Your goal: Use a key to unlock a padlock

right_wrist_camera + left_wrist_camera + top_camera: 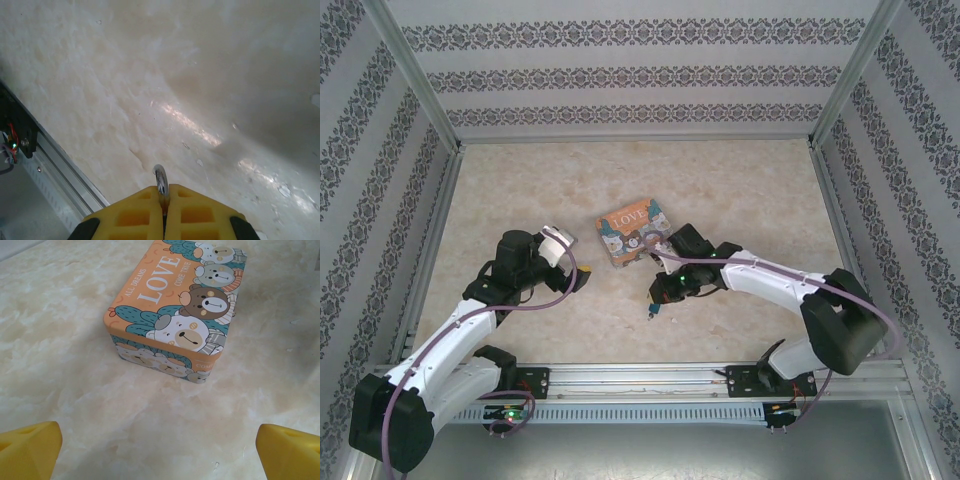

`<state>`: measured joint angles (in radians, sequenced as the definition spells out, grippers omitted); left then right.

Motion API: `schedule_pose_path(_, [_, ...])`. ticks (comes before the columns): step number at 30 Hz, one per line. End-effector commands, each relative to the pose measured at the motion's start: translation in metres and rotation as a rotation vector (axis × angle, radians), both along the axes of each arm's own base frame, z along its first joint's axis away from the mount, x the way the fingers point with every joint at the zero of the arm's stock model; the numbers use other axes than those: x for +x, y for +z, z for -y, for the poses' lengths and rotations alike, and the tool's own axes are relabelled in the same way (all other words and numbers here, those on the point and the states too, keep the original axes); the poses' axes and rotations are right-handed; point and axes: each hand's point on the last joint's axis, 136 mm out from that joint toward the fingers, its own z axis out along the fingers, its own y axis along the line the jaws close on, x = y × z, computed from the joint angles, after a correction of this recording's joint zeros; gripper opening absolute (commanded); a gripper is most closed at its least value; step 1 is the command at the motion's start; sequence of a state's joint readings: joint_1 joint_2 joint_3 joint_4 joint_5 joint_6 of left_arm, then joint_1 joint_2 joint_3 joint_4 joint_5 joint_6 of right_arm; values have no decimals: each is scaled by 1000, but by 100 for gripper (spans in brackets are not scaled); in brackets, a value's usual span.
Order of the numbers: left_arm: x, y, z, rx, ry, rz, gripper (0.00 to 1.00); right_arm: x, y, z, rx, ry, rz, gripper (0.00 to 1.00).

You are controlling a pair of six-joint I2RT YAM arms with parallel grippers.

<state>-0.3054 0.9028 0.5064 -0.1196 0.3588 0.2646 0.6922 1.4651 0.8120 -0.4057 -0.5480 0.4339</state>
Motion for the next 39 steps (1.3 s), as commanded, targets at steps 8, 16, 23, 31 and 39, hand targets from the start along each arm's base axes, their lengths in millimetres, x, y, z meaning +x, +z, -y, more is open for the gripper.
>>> schedule_pose_path(8, [2,0,-4,29,2,14,100,8,-3,-26,46,49,-6,0])
schedule_pose_path(16, [2,0,-4,33,1,13,100,11,-13,-31,44,53,-24,0])
schedule_pose_path(23, [2,-1,-5,36,1,13,100,10,-25,-32,30,60,-52,0])
schedule_pose_path(31, [2,0,-4,35,-3,14,99,9,-39,-32,19,56,-79,0])
schedule_pose_path(39, [1,0,-5,37,-2,13,100,8,-49,-28,3,44,-94,3])
